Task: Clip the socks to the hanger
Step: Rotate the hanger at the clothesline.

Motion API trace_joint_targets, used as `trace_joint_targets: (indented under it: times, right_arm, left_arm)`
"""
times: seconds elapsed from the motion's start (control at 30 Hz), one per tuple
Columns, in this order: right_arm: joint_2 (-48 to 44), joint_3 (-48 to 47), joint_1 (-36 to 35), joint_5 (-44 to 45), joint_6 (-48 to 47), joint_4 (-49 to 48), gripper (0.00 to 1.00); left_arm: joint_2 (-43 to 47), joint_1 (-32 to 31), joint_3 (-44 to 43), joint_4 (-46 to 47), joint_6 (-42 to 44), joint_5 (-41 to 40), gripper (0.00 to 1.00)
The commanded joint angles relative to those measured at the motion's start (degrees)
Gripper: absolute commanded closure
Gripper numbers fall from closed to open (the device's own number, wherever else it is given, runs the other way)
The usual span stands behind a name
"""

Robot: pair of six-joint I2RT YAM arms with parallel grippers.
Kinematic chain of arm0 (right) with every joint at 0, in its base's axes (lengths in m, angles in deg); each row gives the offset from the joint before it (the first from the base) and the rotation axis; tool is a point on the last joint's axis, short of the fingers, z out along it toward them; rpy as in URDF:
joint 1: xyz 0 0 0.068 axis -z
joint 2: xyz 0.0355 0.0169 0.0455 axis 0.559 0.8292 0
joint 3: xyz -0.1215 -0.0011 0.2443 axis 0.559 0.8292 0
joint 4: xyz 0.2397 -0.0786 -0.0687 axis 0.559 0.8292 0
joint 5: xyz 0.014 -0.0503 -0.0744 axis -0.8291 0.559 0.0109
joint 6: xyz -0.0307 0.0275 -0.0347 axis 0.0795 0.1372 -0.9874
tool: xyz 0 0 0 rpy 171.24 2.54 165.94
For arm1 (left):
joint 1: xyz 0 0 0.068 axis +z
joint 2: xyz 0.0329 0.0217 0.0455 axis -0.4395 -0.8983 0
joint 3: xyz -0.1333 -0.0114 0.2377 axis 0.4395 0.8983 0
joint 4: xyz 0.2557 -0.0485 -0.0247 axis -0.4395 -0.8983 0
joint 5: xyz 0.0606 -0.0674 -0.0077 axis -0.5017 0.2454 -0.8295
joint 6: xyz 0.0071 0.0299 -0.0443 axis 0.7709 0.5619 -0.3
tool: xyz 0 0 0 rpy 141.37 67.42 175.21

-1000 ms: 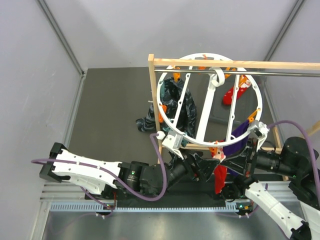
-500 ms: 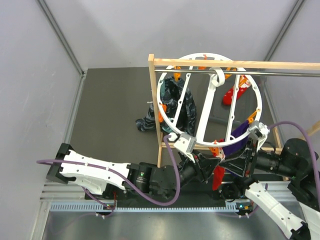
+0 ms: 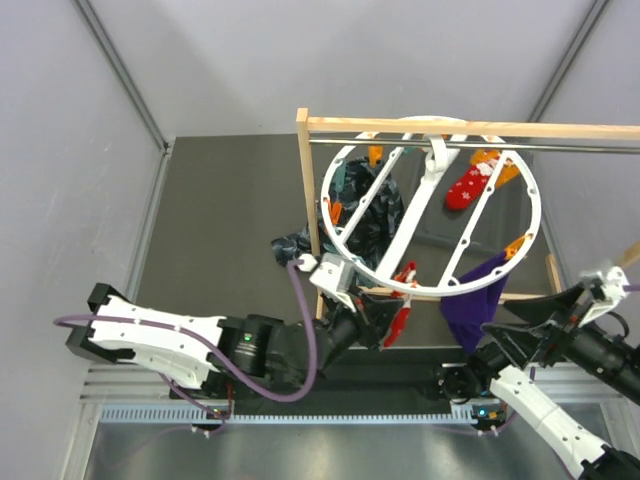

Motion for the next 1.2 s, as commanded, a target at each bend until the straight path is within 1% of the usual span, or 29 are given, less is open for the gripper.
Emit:
trace_joint_targets:
  times: [0.0, 0.03, 0.17, 0.23, 0.33, 0.37, 0.4, 0.43, 0.5, 0.53, 0.6, 0.63, 0.67, 0.7, 0.73, 0.8, 0.83, 0.87, 0.93, 0.97, 1.03, 1.07, 1.13, 1.17]
  right_arm:
    - [-0.5, -2.5, -0.8, 16.1, -0.6, 4.5, 0.32]
    - [-1.3, -2.4, -0.8, 19.0, 0.3, 4.0, 0.32]
    - [-2.3, -1.8, -0.9, 22.5, 1.4, 1.6, 0.31]
    - [-2.9, 0.0, -0.8, 23.4, 1.9, -1.0, 0.31]
    - [-3.8, 4.1, -0.9, 21.7, 1.8, -4.5, 0.30]
    - [-3.9, 5.2, -0.9, 20.3, 1.6, -7.4, 0.30]
    - [-3.8, 7.4, -0.9, 18.5, 1.3, -8.8, 0.31]
    - [-3.4, 8.6, -0.9, 12.8, 0.8, -10.7, 0.32]
    - [-3.1, 11.2, -0.8, 6.0, 0.1, -16.5, 0.34]
    - [-2.7, 13.8, -0.8, -0.6, 0.5, -18.4, 0.36]
    - [-2.3, 16.6, -0.8, -6.9, 1.5, -23.3, 0.39]
    - [-2.0, 17.2, -0.8, -11.2, 2.8, -24.5, 0.40]
    - [-2.0, 17.8, -0.9, -12.7, 3.3, -25.9, 0.41]
    - [-2.1, 18.9, -0.9, -14.1, 3.8, -28.2, 0.43]
    - [-2.8, 19.6, -0.9, -16.7, 5.3, -29.9, 0.44]
    - [-3.7, 22.0, -0.8, -19.8, 7.5, -32.9, 0.45]
    - [-4.7, 22.8, -0.8, -23.0, 10.0, -36.7, 0.45]
    - [-5.3, 23.7, -0.8, -24.4, 11.4, -38.4, 0.45]
    - [-6.5, 25.3, -0.7, -25.2, 14.2, -40.9, 0.45]
    - [-6.8, 25.5, -0.7, -24.5, 14.5, -41.1, 0.45]
    - [-6.8, 24.7, -0.7, -22.1, 13.7, -39.4, 0.46]
    - [-6.8, 24.3, -0.8, -20.9, 13.4, -36.9, 0.46]
    - [-6.7, 23.6, -0.7, -17.9, 12.8, -34.9, 0.46]
    - [-6.9, 23.5, -0.7, -17.3, 13.0, -34.6, 0.46]
  left_arm:
    - [5.3, 0.1, 1.2, -6.5, -2.3, -1.9, 0.92]
    - [6.0, 0.1, 1.3, -7.5, -2.9, -1.7, 0.92]
    - [9.9, 0.1, 2.1, -11.3, -3.9, -1.0, 0.89]
    - [11.2, 0.1, 2.7, -13.9, -4.6, -0.4, 0.85]
    - [14.2, 0.1, 3.1, -17.8, -7.3, -0.6, 0.78]
    - [15.9, 0.1, 3.1, -20.8, -8.0, -1.0, 0.76]
    - [16.8, 0.1, 3.2, -22.1, -9.4, -1.9, 0.71]
    - [17.7, 0.1, 3.3, -23.2, -9.7, -2.2, 0.66]
    - [20.6, 0.1, 3.1, -26.8, -11.1, -2.4, 0.59]
    - [21.6, 0.1, 3.0, -28.2, -11.7, -1.9, 0.50]
    - [24.5, 0.1, 3.4, -29.8, -12.0, 0.2, 0.45]
    - [25.5, 0.1, 3.6, -29.8, -11.7, 3.0, 0.44]
    - [27.3, 0.1, 3.9, -29.5, -11.2, 4.6, 0.46]
    - [28.1, 0.1, 4.6, -27.8, -8.6, 7.1, 0.47]
    - [28.7, 0.1, 4.7, -27.0, -7.4, 11.5, 0.48]
    - [29.5, 0.1, 4.6, -25.3, -4.8, 16.6, 0.47]
    - [29.3, 0.1, 4.4, -24.6, -4.0, 18.8, 0.45]
    - [28.6, 0.1, 4.3, -23.7, -3.4, 23.6, 0.43]
    - [27.0, 0.1, 3.9, -19.7, -0.5, 28.9, 0.42]
    - [24.5, 0.1, 3.6, -18.4, 0.3, 32.8, 0.39]
    - [21.0, 0.1, 1.3, -16.8, 3.5, 37.0, 0.35]
    - [16.9, 0.0, -0.1, -16.7, 4.7, 39.4, 0.34]
    - [12.7, -0.1, -3.9, -16.9, 6.7, 39.5, 0.27]
    - [8.6, -0.3, -5.3, -18.5, 7.4, 38.4, 0.22]
